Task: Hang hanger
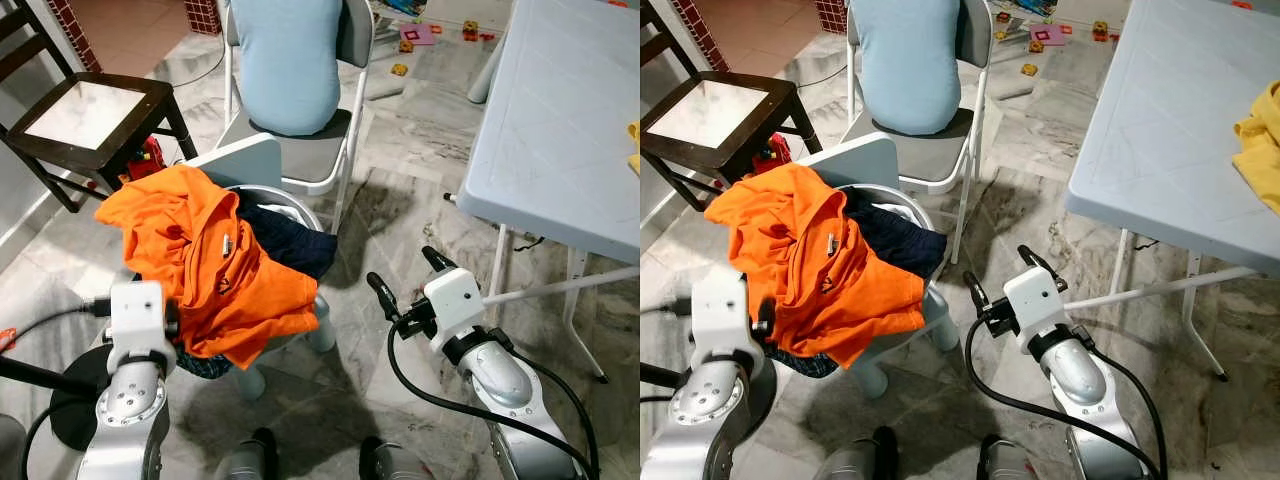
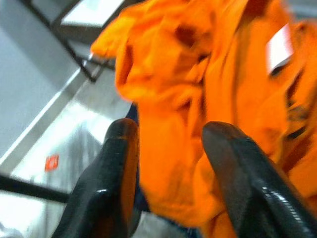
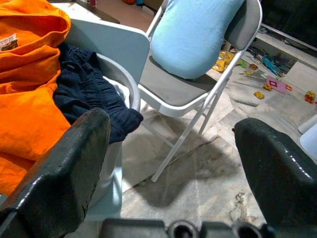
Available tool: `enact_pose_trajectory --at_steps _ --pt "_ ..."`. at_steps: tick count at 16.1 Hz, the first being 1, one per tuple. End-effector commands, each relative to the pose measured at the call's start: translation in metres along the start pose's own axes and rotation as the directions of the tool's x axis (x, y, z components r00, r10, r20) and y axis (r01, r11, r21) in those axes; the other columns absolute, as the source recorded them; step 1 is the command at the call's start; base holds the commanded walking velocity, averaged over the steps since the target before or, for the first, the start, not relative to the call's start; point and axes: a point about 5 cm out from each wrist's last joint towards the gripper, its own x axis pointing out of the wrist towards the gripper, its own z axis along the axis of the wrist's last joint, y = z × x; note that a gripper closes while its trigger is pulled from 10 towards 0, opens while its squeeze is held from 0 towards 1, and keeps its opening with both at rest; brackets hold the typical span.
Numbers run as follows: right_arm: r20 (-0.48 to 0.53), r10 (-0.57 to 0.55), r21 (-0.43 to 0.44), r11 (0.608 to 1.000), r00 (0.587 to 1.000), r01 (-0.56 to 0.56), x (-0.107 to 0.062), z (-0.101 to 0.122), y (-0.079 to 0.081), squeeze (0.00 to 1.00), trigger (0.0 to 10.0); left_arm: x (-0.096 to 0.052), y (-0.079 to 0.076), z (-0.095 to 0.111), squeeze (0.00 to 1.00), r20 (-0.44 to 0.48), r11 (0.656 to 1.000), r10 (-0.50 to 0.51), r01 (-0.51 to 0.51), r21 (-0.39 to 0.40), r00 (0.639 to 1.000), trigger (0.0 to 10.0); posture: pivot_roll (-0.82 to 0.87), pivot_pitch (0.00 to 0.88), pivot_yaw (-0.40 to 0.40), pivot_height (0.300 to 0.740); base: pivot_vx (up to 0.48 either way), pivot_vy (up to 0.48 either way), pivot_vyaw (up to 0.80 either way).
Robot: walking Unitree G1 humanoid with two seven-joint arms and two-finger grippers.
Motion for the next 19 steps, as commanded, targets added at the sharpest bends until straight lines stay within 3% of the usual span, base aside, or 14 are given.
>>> enact_pose_trajectory --at_steps 1,3,4,5,8,9,10,11,12,17,19 --pt "-0.014 0.003 0.000 1.000 1.000 -0.003 -0.001 -0.005 0.001 0.00 10.0 -0.003 -0.001 0.003 1.00 0.027 1.000 -0.010 0.009 0.027 1.000 10.0 -0.04 0.229 -0.003 0.740 0.000 0.000 0.00" --pt "-0.010 0.008 0.000 1.000 1.000 -0.008 0.000 -0.004 0.003 0.00 10.0 -0.005 0.000 0.014 1.00 0.111 0.995 -0.021 0.010 0.096 0.994 10.0 -0.04 0.229 -0.003 0.740 0.000 0.000 0.00" --pt "-0.009 0.009 -0.001 1.000 1.000 -0.010 0.001 -0.004 0.002 0.00 10.0 -0.007 -0.008 0.022 1.00 0.163 0.987 -0.086 0.062 0.147 0.983 10.0 -0.04 0.226 -0.003 0.740 0.000 0.000 0.00" --pt "-0.010 0.010 -0.002 1.000 1.000 -0.010 0.001 -0.004 0.002 0.00 10.0 -0.009 -0.015 0.021 1.00 0.158 0.979 -0.145 0.118 0.168 0.977 10.0 -0.04 0.226 -0.002 0.740 0.000 0.000 0.00" --pt "-0.009 0.012 -0.004 1.000 1.000 -0.012 0.001 -0.005 0.003 0.00 10.0 -0.012 -0.016 0.001 1.00 0.069 0.979 -0.189 0.183 0.089 0.980 10.0 -0.04 0.226 -0.002 0.740 0.000 0.000 0.00" --pt "-0.014 0.012 -0.003 1.000 1.000 -0.012 0.001 -0.007 0.003 0.00 10.0 -0.020 -0.014 -0.011 1.00 0.063 0.966 -0.252 0.247 0.080 0.966 10.0 -0.01 0.222 -0.001 0.740 0.000 0.000 0.00" --pt "-0.016 0.019 -0.003 1.000 1.000 -0.019 0.002 -0.008 0.005 0.00 10.0 -0.027 -0.011 -0.024 0.89 0.008 0.965 -0.260 0.259 0.049 0.966 10.0 -0.01 0.222 -0.001 0.740 0.000 0.000 0.00" --pt "-0.015 0.026 -0.003 1.000 1.000 -0.026 0.003 -0.008 0.006 0.00 10.0 -0.032 -0.012 -0.030 0.24 -0.018 0.963 -0.269 0.270 0.021 0.963 10.0 0.00 0.220 -0.004 0.740 0.000 0.000 0.00" --pt "-0.011 0.033 -0.005 0.999 0.999 -0.033 0.006 -0.008 0.006 0.00 10.0 -0.034 -0.013 -0.033 0.00 -0.033 0.962 -0.274 0.274 0.002 0.961 10.0 0.00 0.220 -0.004 0.740 0.000 0.000 0.00" --pt "-0.002 0.045 -0.013 0.999 0.999 -0.045 0.011 -0.007 0.005 0.00 10.0 -0.025 -0.005 -0.043 0.00 -0.051 0.974 -0.224 0.223 -0.038 0.973 10.0 0.01 0.215 -0.011 0.740 0.000 0.000 0.00" --pt "0.000 0.040 -0.013 0.999 0.999 -0.040 0.012 -0.007 0.005 0.00 10.0 -0.016 -0.010 -0.048 0.00 -0.063 0.974 -0.223 0.220 -0.054 0.973 10.0 0.00 0.216 -0.011 0.740 0.000 0.000 0.00"
